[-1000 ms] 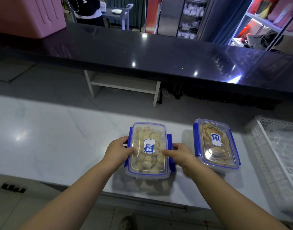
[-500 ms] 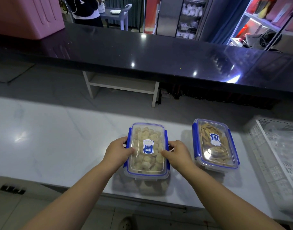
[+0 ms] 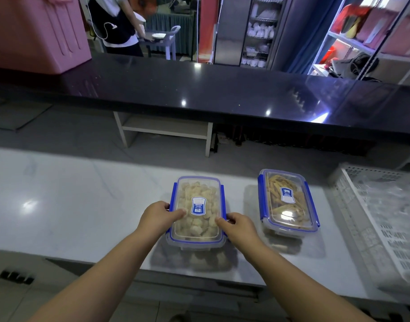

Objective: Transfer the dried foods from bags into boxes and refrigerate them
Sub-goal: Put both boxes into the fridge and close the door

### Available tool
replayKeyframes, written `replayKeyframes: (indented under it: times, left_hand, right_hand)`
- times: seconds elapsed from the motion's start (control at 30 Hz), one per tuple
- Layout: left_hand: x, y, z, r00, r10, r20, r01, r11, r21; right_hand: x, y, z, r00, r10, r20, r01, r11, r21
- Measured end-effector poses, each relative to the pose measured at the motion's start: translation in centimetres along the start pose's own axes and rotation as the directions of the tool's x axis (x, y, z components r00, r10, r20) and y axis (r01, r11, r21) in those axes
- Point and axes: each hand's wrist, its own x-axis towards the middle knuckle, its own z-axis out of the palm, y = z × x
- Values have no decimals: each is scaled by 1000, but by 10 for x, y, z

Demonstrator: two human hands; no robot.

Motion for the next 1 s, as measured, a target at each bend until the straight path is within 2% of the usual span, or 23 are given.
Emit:
replayKeyframes:
  times: [0.13, 0.27, 0.43, 0.53, 0.73, 0.87, 1.0]
  left_hand:
    - [-11, 2, 5, 1000, -18, 9, 19, 996, -82]
    - [-27, 1, 13, 999, 39, -24, -43, 982, -182]
    - [-38, 34, 17, 988, 148, -35, -152, 945, -291]
    - [-39, 62, 26, 977, 215, 13, -195, 907, -373]
    - [-26, 114, 56, 918, 359, 171, -251, 856, -451]
    - [-18, 141, 78, 850, 428, 307, -262, 850, -457]
    - [-13, 161, 97, 775, 466, 427, -267, 854, -447]
  right_hand:
    - [-7, 5, -2, 1000, -23, -11, 23, 1000, -10]
    - [-18, 13, -7, 997, -54, -47, 55, 998, 16]
    - [-35, 5, -33, 973, -121, -195, 150, 979, 137]
    - [-43, -5, -55, 946, -138, -294, 203, 957, 205]
    - [-53, -13, -91, 836, -115, -537, 299, 916, 269]
    - [-61, -12, -109, 735, -5, -678, 297, 901, 316]
    - [-68, -8, -120, 647, 90, -757, 292, 888, 355]
